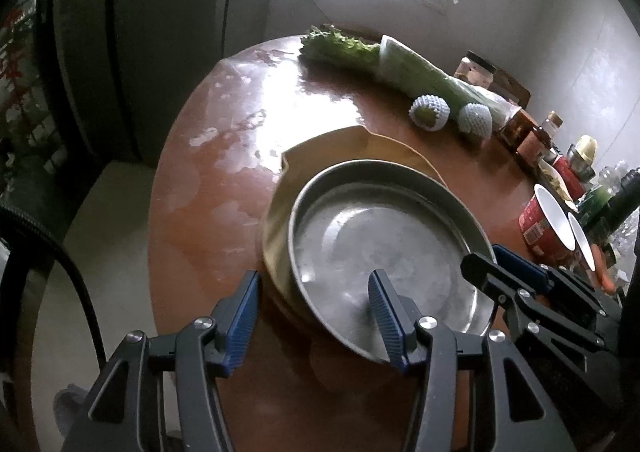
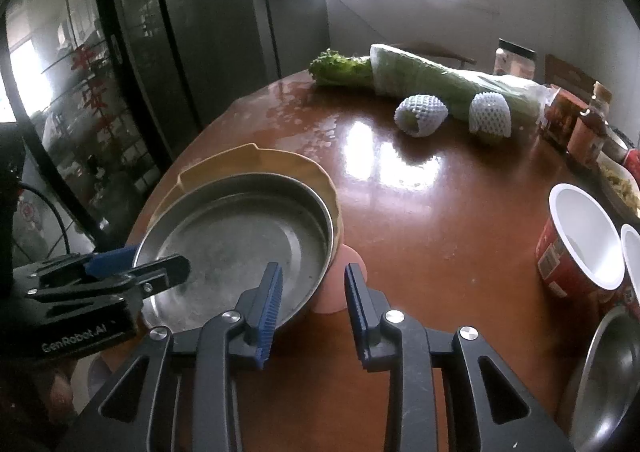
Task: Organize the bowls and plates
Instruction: 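Lower the steel plate onto the cream shell plate with both grippers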
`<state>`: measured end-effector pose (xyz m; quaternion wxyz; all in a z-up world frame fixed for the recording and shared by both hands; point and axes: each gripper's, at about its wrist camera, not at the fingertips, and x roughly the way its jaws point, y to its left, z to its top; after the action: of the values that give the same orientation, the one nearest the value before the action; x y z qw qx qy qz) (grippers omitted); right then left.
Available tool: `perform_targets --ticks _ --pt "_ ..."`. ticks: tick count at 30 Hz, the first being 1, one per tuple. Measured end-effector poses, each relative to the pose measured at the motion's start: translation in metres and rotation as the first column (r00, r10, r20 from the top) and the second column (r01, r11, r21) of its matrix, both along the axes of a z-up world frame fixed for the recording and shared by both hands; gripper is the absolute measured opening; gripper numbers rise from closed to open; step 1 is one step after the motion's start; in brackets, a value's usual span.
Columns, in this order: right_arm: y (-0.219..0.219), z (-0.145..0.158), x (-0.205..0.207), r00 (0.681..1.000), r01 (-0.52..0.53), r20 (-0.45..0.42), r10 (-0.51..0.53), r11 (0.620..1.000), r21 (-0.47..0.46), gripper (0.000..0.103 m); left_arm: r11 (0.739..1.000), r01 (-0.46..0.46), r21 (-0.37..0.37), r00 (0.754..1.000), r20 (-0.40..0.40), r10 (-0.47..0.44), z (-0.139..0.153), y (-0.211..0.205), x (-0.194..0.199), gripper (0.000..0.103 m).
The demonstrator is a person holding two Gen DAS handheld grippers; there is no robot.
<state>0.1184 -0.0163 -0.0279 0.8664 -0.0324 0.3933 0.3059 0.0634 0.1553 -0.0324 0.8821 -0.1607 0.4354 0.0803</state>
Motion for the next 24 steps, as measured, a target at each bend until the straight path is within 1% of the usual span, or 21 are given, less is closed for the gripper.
perform_targets --ticks 2,6,9,16,24 --pt "-0.001 0.0 0.001 1.0 0.004 -0.003 -0.004 1.0 0.004 0.033 1.0 0.004 0.012 1.0 0.001 -0.004 -0.001 -0.001 0.002 0.055" --pt "-0.001 -0.003 0.002 1.0 -0.001 -0.011 0.001 1.0 0.002 0.035 1.0 0.017 0.002 1.0 0.011 -0.017 -0.001 -0.003 0.007 0.055" --pt "-0.002 -0.005 0.003 1.0 0.003 -0.017 -0.003 1.0 0.002 0.035 0.999 0.035 0.013 0.999 0.012 -0.035 -0.001 -0.008 0.013 0.055" --pt "-0.016 -0.007 0.008 0.999 0.048 -0.013 -0.048 0.999 0.0 0.035 0.995 0.089 0.04 0.996 0.01 -0.089 -0.001 -0.029 0.026 0.055" --pt "-0.04 -0.011 0.015 0.993 0.113 -0.012 -0.113 0.994 0.007 0.035 0.989 0.14 0.052 0.99 0.008 -0.141 -0.001 -0.052 0.039 0.055"
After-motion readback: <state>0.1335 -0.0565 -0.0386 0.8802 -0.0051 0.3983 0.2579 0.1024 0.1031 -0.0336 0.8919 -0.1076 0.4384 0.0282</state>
